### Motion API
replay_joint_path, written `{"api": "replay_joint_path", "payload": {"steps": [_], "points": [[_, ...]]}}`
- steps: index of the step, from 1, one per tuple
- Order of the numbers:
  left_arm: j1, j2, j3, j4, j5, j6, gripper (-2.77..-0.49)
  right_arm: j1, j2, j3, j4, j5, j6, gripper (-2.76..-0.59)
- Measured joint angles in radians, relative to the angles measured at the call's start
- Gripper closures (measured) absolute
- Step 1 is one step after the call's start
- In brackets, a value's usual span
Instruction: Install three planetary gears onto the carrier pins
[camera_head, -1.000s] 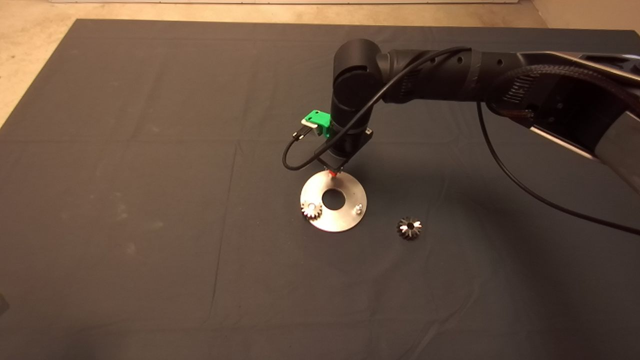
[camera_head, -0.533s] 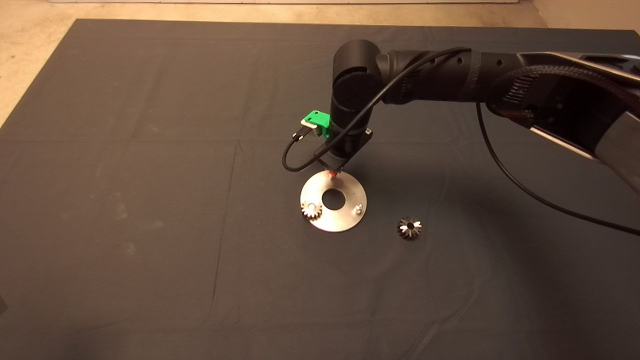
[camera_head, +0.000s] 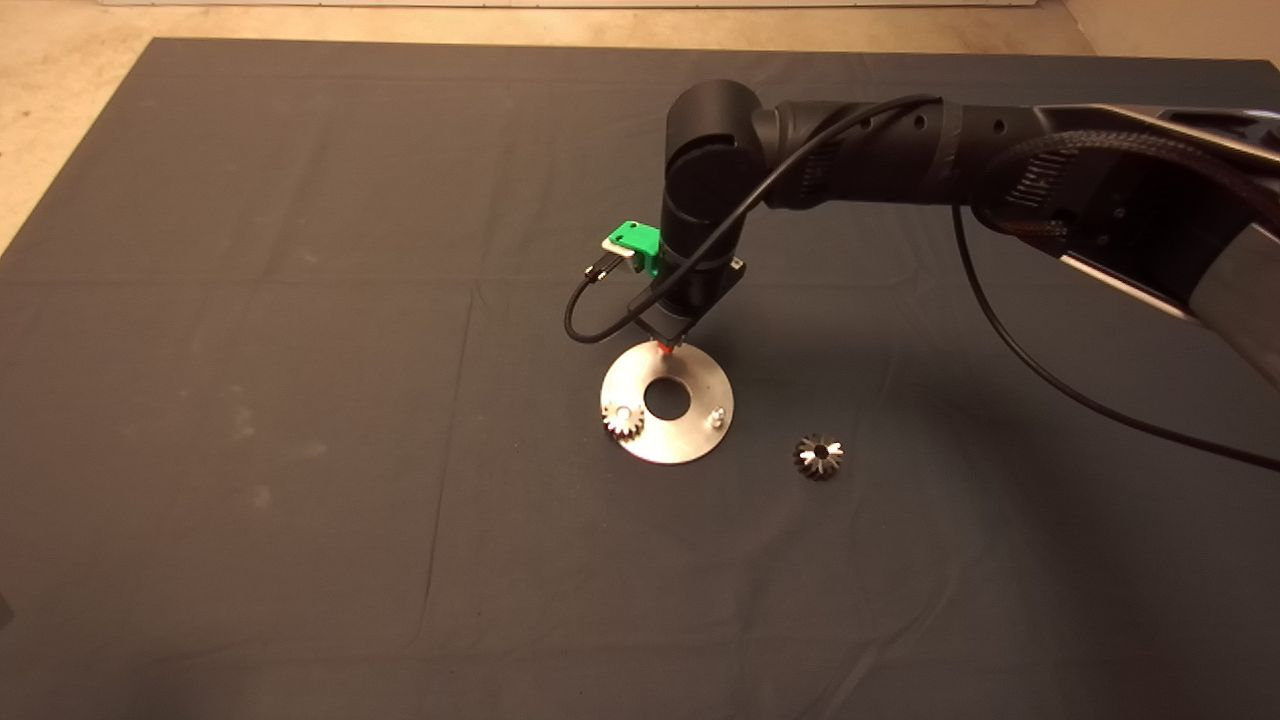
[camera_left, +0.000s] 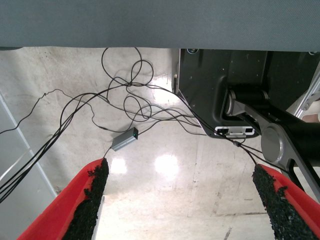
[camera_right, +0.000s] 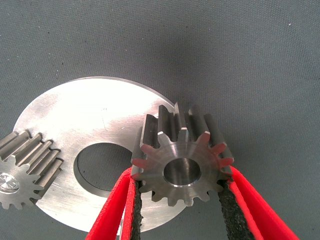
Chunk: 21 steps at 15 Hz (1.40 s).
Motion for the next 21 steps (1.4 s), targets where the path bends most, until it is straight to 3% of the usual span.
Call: {"api": "replay_joint_path", "payload": {"steps": [21], "points": [[0.000,-0.006,0.000,0.000,0.000,0.000,-2.04,0.000,0.000,0.000,0.005,0.003,0.001,-0.94]]}}
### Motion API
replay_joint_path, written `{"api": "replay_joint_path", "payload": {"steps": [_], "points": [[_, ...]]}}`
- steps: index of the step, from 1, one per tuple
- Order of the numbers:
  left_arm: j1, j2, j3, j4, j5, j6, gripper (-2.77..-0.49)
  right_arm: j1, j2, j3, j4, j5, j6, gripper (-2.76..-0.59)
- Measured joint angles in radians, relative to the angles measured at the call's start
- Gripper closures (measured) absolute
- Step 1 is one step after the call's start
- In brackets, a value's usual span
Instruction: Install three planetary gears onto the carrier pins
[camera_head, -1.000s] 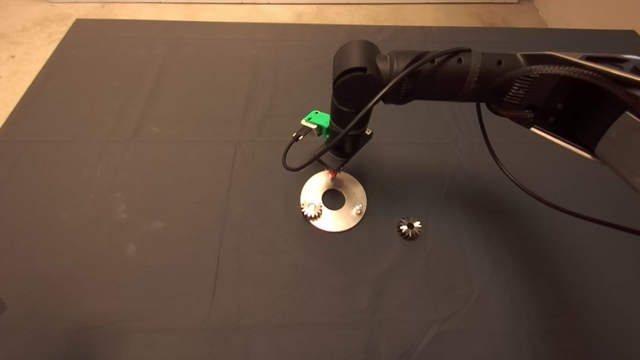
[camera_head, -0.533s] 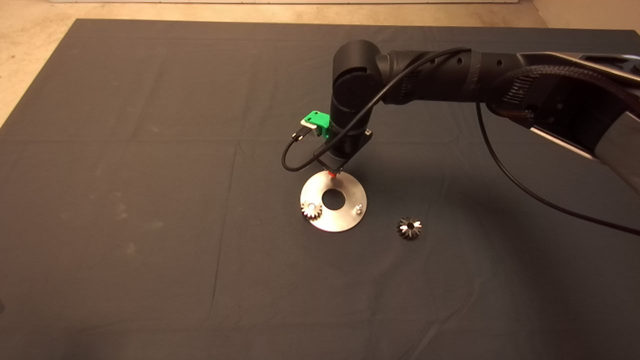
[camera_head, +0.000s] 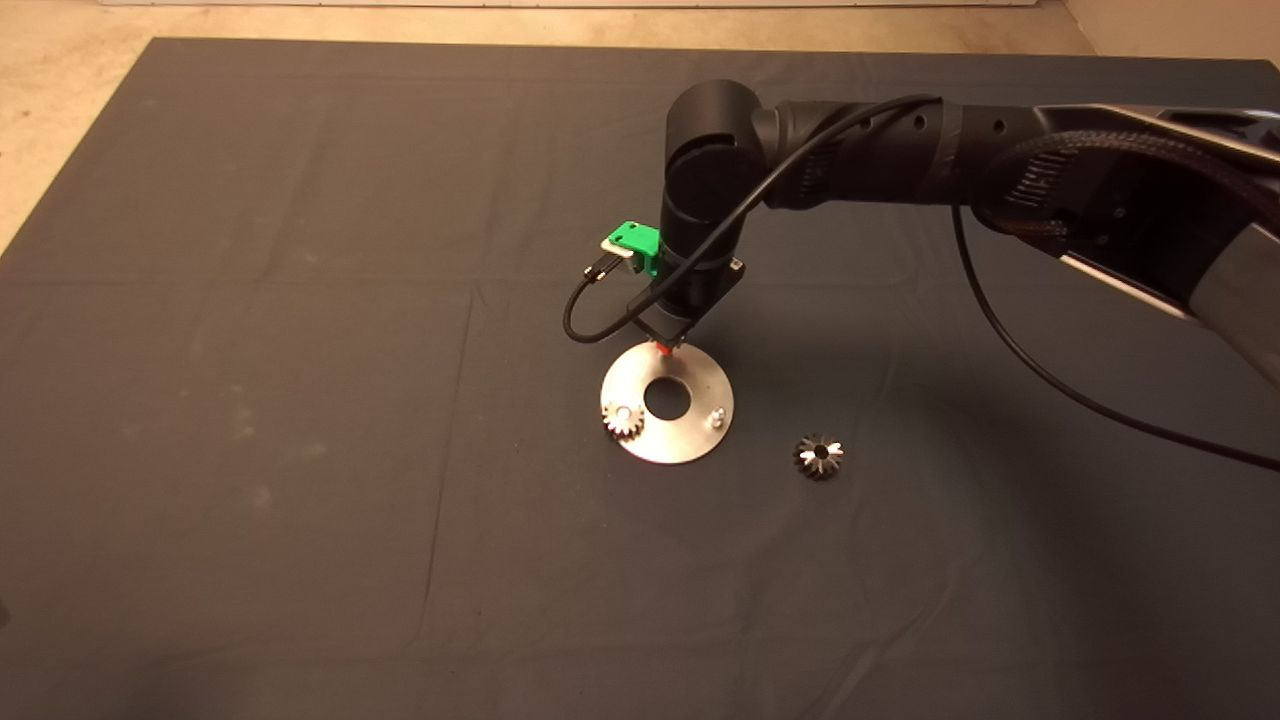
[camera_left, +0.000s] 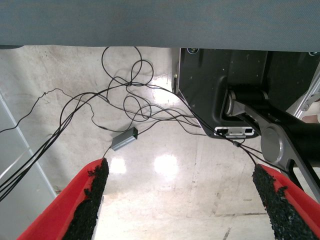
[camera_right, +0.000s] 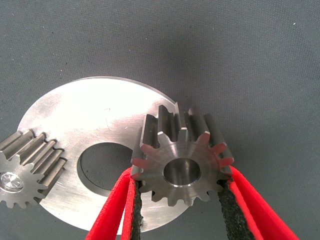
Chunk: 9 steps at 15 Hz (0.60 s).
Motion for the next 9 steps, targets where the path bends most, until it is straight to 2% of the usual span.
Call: {"api": "replay_joint_path", "payload": {"steps": [7,9], "points": [[0.000,0.000,0.000,0.000,0.000,0.000,-2.04,0.000,0.000,0.002,0.000,0.002,0.016,-0.94],[0.000,0.000,0.000,0.000,0.000,0.000,-2.04,-0.001,0.000,0.005,0.000,0.013,0.018,-0.94]]}}
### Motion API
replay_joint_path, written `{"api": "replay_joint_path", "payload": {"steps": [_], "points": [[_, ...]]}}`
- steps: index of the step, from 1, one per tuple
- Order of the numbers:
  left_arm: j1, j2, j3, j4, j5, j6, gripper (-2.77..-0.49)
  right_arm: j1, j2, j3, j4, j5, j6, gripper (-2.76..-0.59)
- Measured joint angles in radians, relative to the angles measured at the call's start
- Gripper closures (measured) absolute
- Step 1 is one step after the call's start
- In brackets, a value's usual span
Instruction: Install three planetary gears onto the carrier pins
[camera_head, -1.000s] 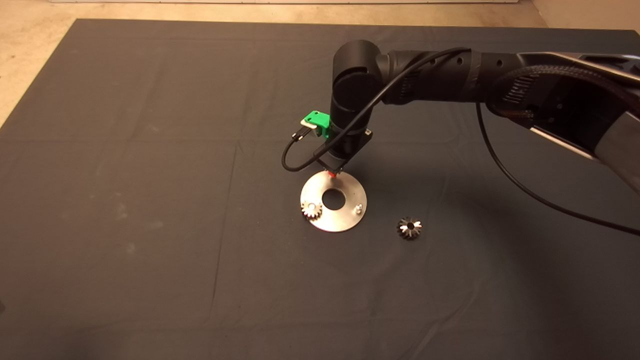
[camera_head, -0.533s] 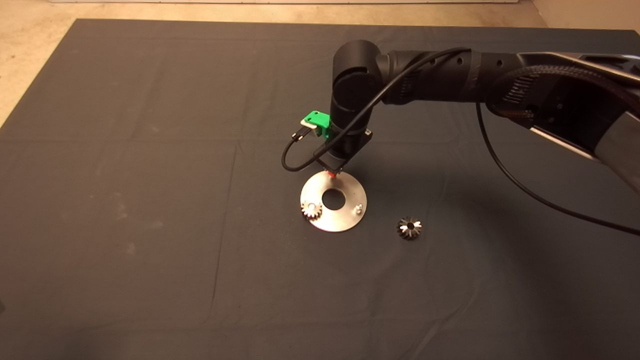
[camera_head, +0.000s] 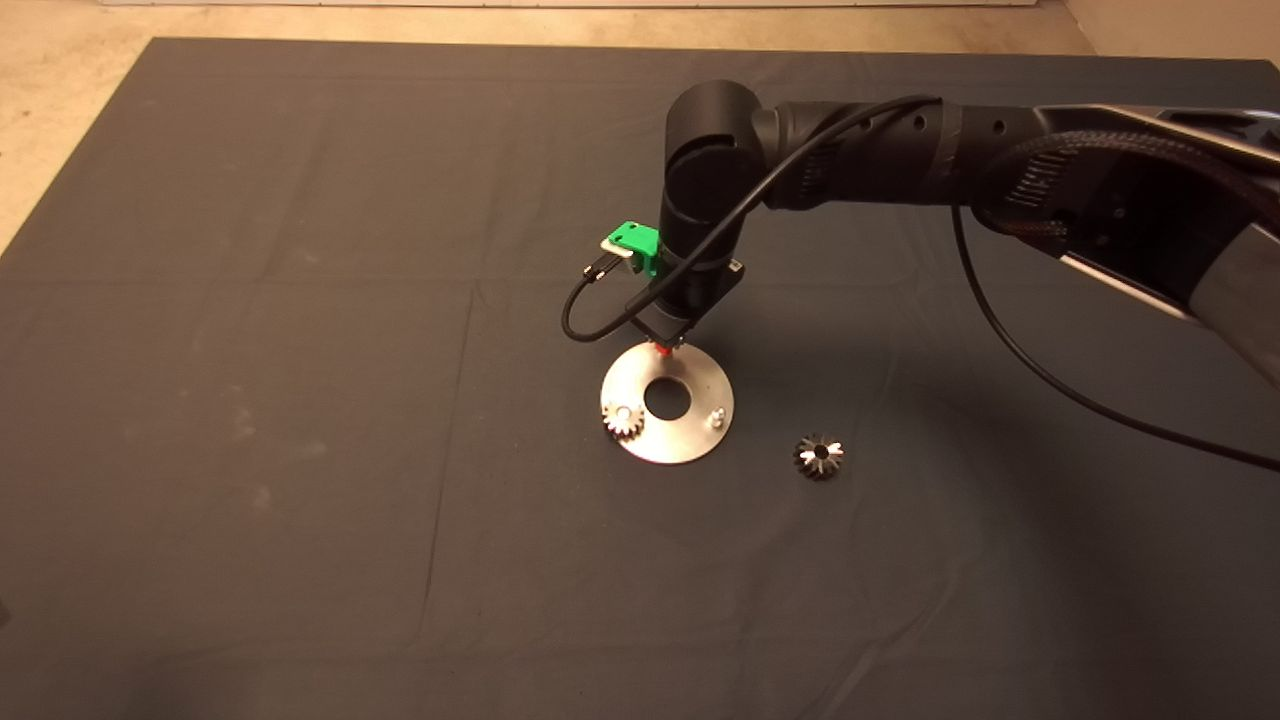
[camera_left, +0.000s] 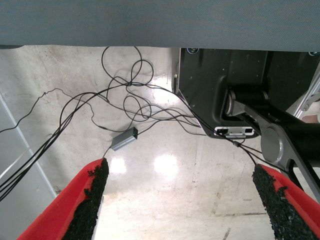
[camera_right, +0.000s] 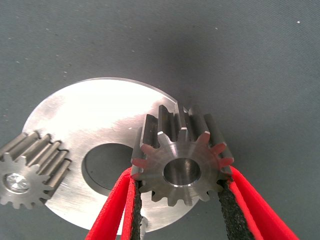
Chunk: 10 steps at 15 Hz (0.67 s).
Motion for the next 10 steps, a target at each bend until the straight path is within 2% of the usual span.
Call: {"api": "replay_joint_path", "payload": {"steps": [1,5,9,10], "points": [[0.000,0.000,0.000,0.000,0.000,0.000,-2.04,-0.001,0.000,0.003,0.000,0.009,0.000,-0.94],[0.000,0.000,0.000,0.000,0.000,0.000,-2.04,-0.001,0.000,0.004,0.008,0.030,0.000,-0.94],[0.000,0.000,0.000,0.000,0.000,0.000,-2.04,-0.002,0.000,0.004,0.008,0.029,0.000,-0.94],[0.000,0.000,0.000,0.000,0.000,0.000,-2.04,-0.002,0.000,0.005,0.008,0.023,0.000,-0.94]]}}
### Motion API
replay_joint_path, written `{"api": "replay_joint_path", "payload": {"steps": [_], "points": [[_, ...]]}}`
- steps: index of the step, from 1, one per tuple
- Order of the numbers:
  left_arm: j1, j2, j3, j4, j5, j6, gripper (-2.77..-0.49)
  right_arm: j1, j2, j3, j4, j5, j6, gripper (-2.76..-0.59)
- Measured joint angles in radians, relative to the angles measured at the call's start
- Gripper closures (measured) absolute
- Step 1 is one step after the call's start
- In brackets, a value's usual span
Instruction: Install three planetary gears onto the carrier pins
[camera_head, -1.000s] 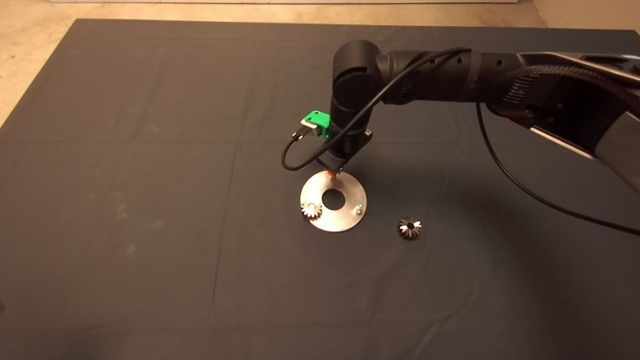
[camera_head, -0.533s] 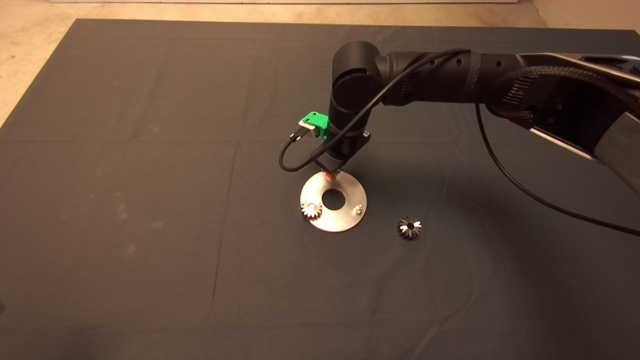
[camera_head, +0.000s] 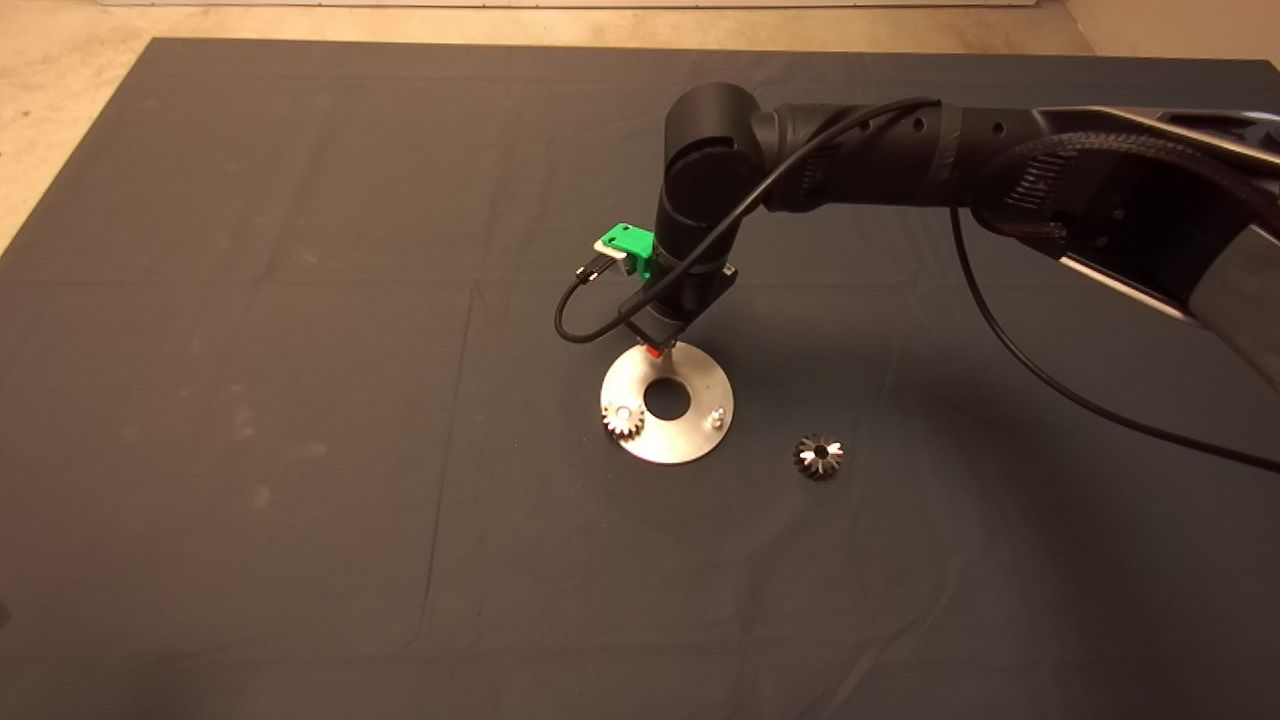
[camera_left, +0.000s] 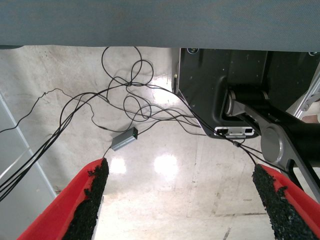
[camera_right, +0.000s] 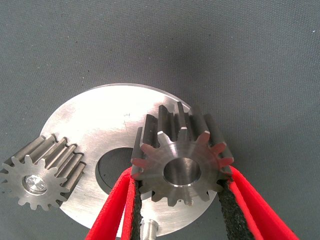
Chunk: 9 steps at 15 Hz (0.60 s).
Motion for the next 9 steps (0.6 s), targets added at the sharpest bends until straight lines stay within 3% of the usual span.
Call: {"api": "replay_joint_path", "payload": {"steps": [3,9], "points": [[0.000,0.000,0.000,0.000,0.000,0.000,-2.04,0.000,0.000,0.001,0.000,-0.034,0.000,-0.94],[0.000,0.000,0.000,0.000,0.000,0.000,-2.04,0.000,0.000,0.001,0.000,-0.037,-0.003,-0.94]]}}
